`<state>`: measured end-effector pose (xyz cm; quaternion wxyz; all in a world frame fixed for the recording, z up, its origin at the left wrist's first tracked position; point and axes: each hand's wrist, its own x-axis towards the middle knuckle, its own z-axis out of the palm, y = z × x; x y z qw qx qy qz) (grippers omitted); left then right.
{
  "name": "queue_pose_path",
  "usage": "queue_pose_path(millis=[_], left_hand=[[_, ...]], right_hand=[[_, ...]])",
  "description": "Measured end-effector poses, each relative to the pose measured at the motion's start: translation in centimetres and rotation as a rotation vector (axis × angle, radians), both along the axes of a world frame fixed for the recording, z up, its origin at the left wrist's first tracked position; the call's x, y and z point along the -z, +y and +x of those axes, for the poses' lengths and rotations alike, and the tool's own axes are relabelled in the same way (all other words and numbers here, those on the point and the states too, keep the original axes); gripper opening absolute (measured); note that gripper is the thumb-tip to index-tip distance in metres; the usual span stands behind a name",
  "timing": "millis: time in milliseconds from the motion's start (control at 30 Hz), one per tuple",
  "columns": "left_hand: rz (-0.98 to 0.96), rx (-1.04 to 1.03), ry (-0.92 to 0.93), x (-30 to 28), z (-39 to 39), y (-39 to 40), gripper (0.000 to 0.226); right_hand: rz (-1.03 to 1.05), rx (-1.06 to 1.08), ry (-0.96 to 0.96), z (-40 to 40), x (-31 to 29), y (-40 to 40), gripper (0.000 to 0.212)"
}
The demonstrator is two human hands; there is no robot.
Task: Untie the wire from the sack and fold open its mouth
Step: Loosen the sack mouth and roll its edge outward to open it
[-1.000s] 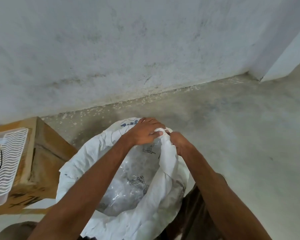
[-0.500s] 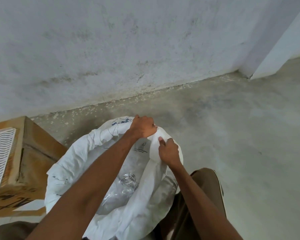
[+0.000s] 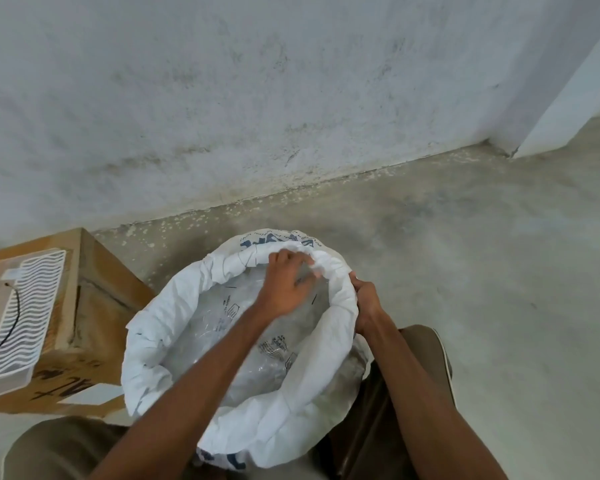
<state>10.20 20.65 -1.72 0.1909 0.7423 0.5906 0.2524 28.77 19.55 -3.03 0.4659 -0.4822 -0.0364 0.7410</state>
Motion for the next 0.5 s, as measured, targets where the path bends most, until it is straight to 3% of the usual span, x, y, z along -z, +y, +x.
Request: queue_pose_path(millis=[100,200,333,500], left_hand=[[-0.179,0.078,-0.058,0.1,1.7,-5.7,0.042],[-0.419,0.088,-0.264,-0.5,2.2,-7.6,0.022],[-0.447,0.076,-0.457,-0.4,2.0,-8.7,0.033],[-0.322,-0.005,-0.54,0.1,4.1,-11.6,0.026]], right_hand=[[0.025,-0.039,-0.035,-0.1,0.2,-0.4,0.052],[0.026,-0.059,-0.095,0.1,0.3,-1.1,0.06],[0.07,-0.03,-0.073,0.1,-0.6,-1.9,0.065],[0.161,-0.18,-0.564,-0.1,-2.1,-3.5,0.058]])
